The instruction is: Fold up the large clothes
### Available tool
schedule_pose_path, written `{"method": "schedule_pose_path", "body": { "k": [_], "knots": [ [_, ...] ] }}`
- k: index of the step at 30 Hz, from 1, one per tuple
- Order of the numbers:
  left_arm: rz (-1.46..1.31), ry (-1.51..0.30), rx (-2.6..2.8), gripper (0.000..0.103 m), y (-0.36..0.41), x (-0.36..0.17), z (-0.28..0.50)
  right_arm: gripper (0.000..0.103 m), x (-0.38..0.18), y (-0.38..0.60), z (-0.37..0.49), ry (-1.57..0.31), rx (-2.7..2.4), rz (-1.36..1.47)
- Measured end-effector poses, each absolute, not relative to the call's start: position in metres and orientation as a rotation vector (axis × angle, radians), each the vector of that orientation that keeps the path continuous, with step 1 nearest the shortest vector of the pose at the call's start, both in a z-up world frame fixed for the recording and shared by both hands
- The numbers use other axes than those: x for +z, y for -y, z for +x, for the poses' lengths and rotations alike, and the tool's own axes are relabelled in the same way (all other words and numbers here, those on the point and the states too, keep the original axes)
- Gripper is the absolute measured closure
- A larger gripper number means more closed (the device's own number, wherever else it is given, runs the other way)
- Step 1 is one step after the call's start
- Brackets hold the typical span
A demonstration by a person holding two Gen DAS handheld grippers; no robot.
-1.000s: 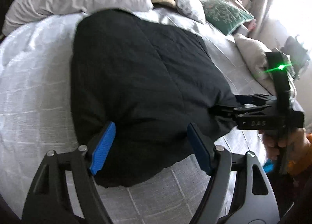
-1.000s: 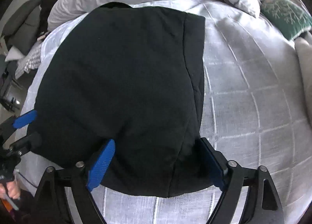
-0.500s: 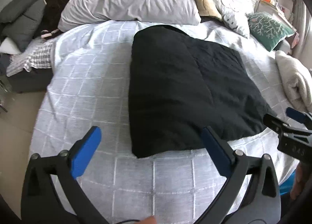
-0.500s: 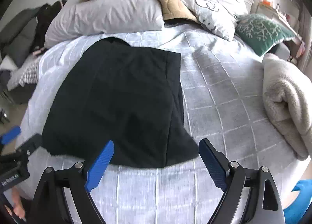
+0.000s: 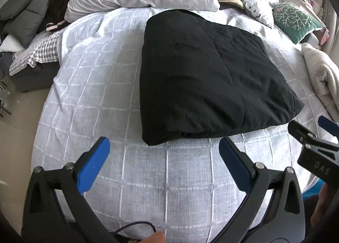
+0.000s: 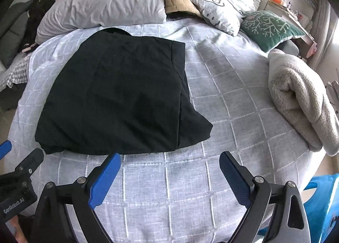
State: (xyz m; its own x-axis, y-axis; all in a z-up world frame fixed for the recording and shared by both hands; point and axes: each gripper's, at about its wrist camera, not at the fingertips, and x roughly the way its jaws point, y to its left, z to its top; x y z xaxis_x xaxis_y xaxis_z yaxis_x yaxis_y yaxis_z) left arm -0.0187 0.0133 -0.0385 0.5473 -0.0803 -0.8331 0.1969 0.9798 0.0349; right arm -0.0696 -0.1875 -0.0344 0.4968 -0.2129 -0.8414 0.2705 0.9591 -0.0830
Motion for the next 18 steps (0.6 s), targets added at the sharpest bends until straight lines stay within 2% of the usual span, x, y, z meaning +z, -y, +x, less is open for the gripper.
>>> {"method": "schedule_pose_path", "body": {
  "k": [18],
  "knots": [
    [0.124, -1.015, -0.168, 0.001, -0.009, -0.048, -0.015, 0.007, -0.048, 0.181, -0.057, -1.053, -0.255, 0.056]
  ]
}}
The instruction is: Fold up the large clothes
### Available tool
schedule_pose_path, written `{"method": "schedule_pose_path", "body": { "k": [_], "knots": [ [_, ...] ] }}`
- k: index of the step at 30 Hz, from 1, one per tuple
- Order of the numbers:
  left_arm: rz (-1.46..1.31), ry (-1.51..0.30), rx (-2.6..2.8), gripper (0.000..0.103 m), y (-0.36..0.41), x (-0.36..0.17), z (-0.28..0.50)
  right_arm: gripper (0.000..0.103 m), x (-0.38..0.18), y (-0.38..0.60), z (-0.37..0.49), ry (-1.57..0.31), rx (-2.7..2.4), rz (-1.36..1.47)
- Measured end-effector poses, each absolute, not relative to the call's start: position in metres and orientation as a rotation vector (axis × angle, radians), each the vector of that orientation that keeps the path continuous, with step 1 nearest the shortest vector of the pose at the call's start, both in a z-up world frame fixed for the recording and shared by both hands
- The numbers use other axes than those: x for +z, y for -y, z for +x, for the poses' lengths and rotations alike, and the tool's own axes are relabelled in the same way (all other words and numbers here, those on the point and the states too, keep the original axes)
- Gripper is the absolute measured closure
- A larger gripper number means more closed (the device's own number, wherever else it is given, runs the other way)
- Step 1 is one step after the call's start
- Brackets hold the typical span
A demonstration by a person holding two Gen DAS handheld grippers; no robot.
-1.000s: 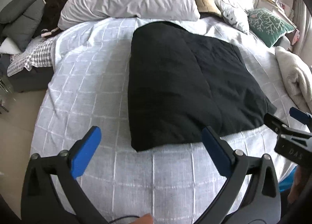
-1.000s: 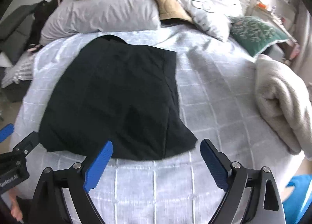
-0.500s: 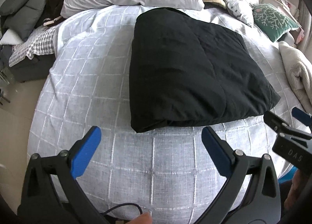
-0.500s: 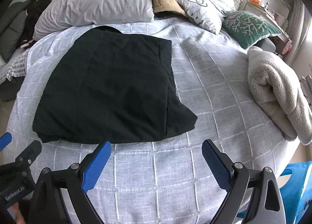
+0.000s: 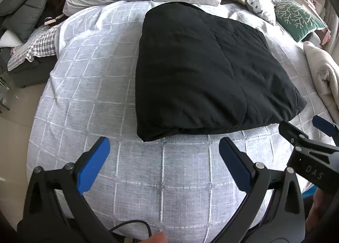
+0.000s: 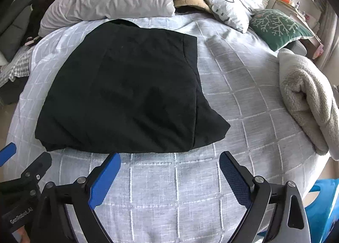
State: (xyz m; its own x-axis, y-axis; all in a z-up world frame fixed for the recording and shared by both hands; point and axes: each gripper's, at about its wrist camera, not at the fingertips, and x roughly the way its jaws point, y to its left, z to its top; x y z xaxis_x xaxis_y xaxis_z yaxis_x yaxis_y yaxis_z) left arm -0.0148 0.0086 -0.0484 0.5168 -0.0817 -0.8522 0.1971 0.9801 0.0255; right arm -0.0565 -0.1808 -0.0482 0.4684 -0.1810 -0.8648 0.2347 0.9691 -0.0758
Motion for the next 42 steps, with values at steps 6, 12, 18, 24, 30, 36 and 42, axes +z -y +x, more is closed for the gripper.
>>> {"method": "schedule_pose_path", "body": {
  "k": [6, 12, 18, 24, 30, 36, 42],
  "knots": [
    [0.121, -1.022, -0.175, 0.001, -0.0087, -0.0491, -0.0140, 0.007, -0.0481, 0.1834, -0.0568, -1.051, -0.268, 0.057],
    [0.119, -1.022, -0.178, 0.001, -0.0077, -0.0495, -0.0151, 0.007, -0.0482, 0.1826, -0.0575, -1.050, -0.266, 0.053],
    [0.117, -1.021, -0.179, 0.001, -0.0080, -0.0492, -0.0151, 0.007, -0.0482, 0.1836, -0.0577, -1.049, -0.267, 0.057],
    [0.118, -1.023, -0.182, 0.001, -0.0059, -0.0491, -0.0167, 0.007, -0.0484, 0.1847, -0.0574, -1.048, -0.269, 0.063],
    [0.116, -1.022, -0.186, 0.001, -0.0057, -0.0487, -0.0171, 0.007, -0.0480, 0.1845, -0.0578, -1.045, -0.273, 0.060],
    [0.114, -1.024, -0.187, 0.001, -0.0041, -0.0494, -0.0182, 0.007, -0.0468, 0.1840, -0.0578, -1.042, -0.272, 0.055],
    [0.114, -1.025, -0.188, 0.001, -0.0048, -0.0497, -0.0176, 0.007, -0.0470, 0.1836, -0.0582, -1.044, -0.269, 0.052]
  ]
}}
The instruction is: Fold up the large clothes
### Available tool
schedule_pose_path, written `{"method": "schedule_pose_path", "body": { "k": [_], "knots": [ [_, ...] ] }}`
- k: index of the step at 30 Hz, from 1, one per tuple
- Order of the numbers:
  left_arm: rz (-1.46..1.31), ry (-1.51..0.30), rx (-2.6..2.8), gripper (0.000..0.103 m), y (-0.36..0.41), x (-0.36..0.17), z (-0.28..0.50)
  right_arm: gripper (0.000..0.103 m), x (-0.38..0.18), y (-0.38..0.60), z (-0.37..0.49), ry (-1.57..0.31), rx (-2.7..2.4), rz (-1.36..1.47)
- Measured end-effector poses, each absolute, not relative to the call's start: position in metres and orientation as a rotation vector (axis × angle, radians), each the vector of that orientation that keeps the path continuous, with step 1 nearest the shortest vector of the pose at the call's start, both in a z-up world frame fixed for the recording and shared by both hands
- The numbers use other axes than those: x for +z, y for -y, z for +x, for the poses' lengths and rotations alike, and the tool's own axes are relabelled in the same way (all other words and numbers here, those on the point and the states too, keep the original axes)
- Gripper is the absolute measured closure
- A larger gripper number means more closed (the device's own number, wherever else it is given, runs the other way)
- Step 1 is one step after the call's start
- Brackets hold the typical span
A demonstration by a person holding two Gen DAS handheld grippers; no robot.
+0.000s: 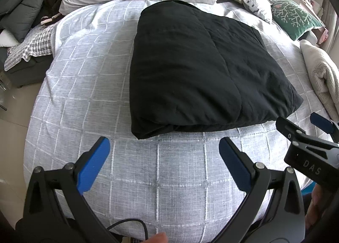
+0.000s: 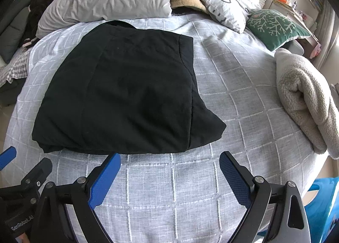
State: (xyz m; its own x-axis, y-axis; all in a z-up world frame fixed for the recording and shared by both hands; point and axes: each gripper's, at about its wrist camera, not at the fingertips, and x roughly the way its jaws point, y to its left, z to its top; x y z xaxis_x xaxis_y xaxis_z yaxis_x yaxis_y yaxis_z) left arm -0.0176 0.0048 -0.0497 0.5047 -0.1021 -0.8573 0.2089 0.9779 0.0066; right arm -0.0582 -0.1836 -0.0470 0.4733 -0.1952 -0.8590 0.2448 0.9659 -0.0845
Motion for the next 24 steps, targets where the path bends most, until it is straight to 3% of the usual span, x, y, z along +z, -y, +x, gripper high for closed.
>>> {"method": "schedule_pose_path", "body": {
  "k": [24],
  "knots": [
    [0.114, -1.027, -0.190, 0.001, -0.0037, -0.0499, -0.0183, 0.007, -0.0472, 0.1840, -0.0581, -1.043, -0.269, 0.060]
  ]
}}
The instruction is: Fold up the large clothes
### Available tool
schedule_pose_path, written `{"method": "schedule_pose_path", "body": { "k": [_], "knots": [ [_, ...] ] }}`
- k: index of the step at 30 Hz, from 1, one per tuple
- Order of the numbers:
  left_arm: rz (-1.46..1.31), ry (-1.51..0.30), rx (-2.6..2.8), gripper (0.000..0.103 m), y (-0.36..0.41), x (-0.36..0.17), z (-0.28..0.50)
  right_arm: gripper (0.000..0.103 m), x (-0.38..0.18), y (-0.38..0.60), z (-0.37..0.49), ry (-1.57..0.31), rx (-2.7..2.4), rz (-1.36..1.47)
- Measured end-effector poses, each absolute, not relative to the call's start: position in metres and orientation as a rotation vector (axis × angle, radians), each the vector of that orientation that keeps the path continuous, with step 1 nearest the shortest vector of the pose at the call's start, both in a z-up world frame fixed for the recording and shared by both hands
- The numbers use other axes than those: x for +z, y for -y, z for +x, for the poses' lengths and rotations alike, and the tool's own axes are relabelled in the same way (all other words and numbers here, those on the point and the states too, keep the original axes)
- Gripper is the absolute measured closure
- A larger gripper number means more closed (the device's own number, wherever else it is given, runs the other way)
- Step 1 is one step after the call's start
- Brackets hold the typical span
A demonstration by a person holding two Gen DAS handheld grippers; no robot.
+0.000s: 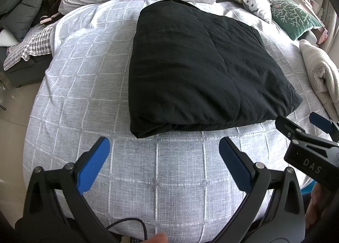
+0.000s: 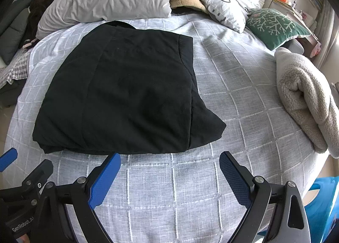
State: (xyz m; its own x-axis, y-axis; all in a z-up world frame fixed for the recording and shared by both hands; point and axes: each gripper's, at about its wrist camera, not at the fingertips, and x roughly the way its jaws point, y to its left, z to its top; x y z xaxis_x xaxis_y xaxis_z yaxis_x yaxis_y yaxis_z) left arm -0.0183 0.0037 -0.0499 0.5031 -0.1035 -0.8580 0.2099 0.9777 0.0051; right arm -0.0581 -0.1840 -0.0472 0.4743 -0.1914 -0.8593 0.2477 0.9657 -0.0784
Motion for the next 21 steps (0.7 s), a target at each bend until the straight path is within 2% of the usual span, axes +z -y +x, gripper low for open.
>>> {"method": "schedule_pose_path", "body": {
  "k": [21],
  "knots": [
    [0.118, -1.024, -0.189, 0.001, -0.0045, -0.0500, -0.0177, 0.007, -0.0429, 0.1836, -0.0612, -1.023, -0.275, 0.070]
  ]
}}
